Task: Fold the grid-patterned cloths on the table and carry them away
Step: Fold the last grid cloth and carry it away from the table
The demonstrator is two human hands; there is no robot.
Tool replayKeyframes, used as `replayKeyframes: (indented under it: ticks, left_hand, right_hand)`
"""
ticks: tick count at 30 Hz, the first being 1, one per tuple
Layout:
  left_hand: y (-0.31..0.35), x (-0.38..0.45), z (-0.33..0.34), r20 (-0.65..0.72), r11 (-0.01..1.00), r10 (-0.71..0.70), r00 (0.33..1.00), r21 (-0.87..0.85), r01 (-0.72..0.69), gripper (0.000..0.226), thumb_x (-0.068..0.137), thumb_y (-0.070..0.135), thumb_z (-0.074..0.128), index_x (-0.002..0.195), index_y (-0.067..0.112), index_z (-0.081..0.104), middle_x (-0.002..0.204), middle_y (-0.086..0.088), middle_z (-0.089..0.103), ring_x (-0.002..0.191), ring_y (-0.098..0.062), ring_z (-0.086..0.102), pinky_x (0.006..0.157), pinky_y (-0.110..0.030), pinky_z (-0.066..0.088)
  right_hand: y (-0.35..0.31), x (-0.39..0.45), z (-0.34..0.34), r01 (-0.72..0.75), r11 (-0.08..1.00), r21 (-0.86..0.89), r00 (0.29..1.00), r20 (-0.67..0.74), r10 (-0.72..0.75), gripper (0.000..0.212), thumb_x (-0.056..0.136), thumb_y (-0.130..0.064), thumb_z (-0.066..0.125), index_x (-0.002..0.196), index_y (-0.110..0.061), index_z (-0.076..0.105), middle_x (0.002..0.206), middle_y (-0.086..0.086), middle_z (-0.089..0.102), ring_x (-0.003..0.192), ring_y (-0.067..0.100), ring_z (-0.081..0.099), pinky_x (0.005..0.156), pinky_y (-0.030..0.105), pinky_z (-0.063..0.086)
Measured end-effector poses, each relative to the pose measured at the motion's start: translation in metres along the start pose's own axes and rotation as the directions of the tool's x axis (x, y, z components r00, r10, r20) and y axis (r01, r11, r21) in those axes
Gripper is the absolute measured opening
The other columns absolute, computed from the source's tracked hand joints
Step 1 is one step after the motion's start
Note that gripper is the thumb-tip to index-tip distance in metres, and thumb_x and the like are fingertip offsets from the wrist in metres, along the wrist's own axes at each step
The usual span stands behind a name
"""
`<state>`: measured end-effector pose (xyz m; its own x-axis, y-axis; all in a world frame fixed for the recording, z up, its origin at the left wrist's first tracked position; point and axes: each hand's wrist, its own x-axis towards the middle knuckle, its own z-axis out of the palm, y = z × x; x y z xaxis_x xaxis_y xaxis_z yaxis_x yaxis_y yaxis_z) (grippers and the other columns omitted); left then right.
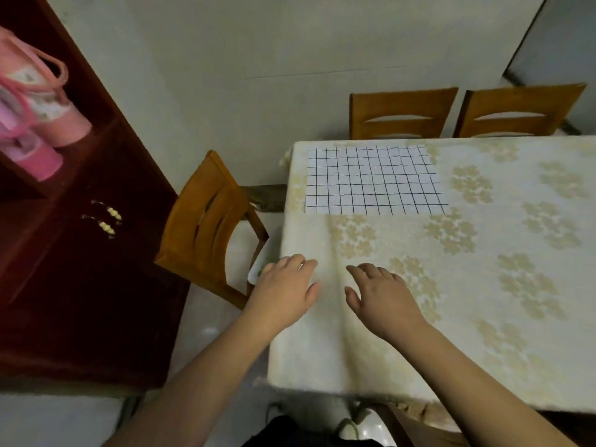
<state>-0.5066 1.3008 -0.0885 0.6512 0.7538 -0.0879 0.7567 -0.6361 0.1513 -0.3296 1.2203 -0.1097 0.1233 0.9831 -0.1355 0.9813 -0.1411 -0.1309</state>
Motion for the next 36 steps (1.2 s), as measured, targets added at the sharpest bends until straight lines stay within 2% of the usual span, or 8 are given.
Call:
replayKeyframes:
  ticks: [4,7,13,17,25,29,32,36]
  left_hand:
    - [-0.022,0.054,-0.006,-0.015,0.997,0.071,0.997,-0.002,-0.071,0.046,0.101,0.041,0.034,0.145,0.026,0.036,0.144,0.004,0.042,0.131,-0.017,0.040,0.107,-0.037,0.033]
    - [-0.042,0.095,-0.007,-0.017,0.993,0.118,0.993,0.012,-0.118,0.046,0.101,0.040,0.035,0.144,0.025,0.037,0.144,0.003,0.042,0.131,-0.017,0.039,0.107,-0.038,0.033]
    - [-0.072,0.170,0.013,0.036,0.978,0.202,0.979,0.044,-0.204,0.047,0.100,0.038,0.037,0.144,0.022,0.037,0.146,0.000,0.040,0.134,-0.019,0.036,0.107,-0.038,0.031]
    - [-0.087,0.214,0.044,0.085,0.972,0.228,0.970,0.047,-0.232,0.048,0.099,0.036,0.037,0.145,0.022,0.035,0.152,-0.002,0.033,0.140,-0.019,0.027,0.113,-0.038,0.023]
    - [-0.090,0.267,0.121,0.230,0.969,0.227,0.946,0.045,-0.243,0.054,0.098,0.029,0.035,0.150,0.018,0.028,0.163,-0.004,0.005,0.149,-0.021,0.003,0.120,-0.040,0.008]
    - [-0.086,0.287,0.143,0.257,0.970,0.214,0.942,0.056,-0.236,0.054,0.099,0.032,0.032,0.151,0.017,0.025,0.163,-0.002,-0.001,0.149,-0.020,-0.003,0.121,-0.040,0.006]
    - [-0.087,0.300,0.153,0.286,0.974,0.191,0.939,0.068,-0.218,0.056,0.101,0.037,0.026,0.153,0.018,0.019,0.163,-0.004,-0.006,0.149,-0.021,-0.006,0.120,-0.042,0.004]
    - [-0.087,0.312,0.160,0.308,0.975,0.173,0.935,0.082,-0.208,0.057,0.103,0.040,0.019,0.154,0.019,0.010,0.162,-0.002,-0.010,0.149,-0.021,-0.008,0.120,-0.042,0.003]
  right_hand:
    - [0.004,0.041,0.002,-0.077,0.997,0.027,0.996,-0.042,0.078,0.053,0.098,-0.046,0.026,0.143,-0.022,0.041,0.138,0.001,0.051,0.120,0.026,0.051,0.097,0.037,0.037]
    - [0.003,0.073,0.004,-0.128,0.990,0.062,0.989,-0.060,0.131,0.070,0.088,-0.051,0.010,0.139,-0.021,0.046,0.134,0.003,0.055,0.116,0.028,0.055,0.093,0.039,0.041]
    - [0.009,0.141,0.022,-0.240,0.966,0.097,0.968,-0.045,0.245,0.061,0.087,-0.047,0.027,0.128,-0.016,0.059,0.123,0.006,0.064,0.107,0.027,0.063,0.083,0.041,0.049]
    - [0.022,0.180,0.044,-0.328,0.938,0.110,0.944,-0.013,0.331,0.056,0.083,-0.044,0.035,0.119,-0.012,0.065,0.119,0.008,0.067,0.104,0.026,0.066,0.081,0.042,0.053]
    - [0.049,0.223,0.100,-0.408,0.906,0.111,0.912,0.095,0.399,0.054,0.080,-0.039,0.036,0.113,-0.009,0.068,0.120,0.015,0.066,0.106,0.034,0.065,0.083,0.050,0.053]
    - [0.053,0.228,0.112,-0.423,0.901,0.098,0.903,0.123,0.411,0.054,0.078,-0.040,0.037,0.109,-0.011,0.070,0.118,0.013,0.067,0.103,0.032,0.066,0.079,0.049,0.054]
    - [0.056,0.230,0.119,-0.426,0.899,0.097,0.901,0.129,0.413,0.055,0.078,-0.040,0.036,0.112,-0.010,0.069,0.121,0.013,0.066,0.107,0.032,0.065,0.083,0.050,0.053]
    - [0.062,0.230,0.127,-0.430,0.896,0.109,0.902,0.089,0.422,0.061,0.082,-0.042,0.030,0.124,-0.012,0.062,0.133,0.011,0.059,0.121,0.030,0.056,0.097,0.054,0.043]
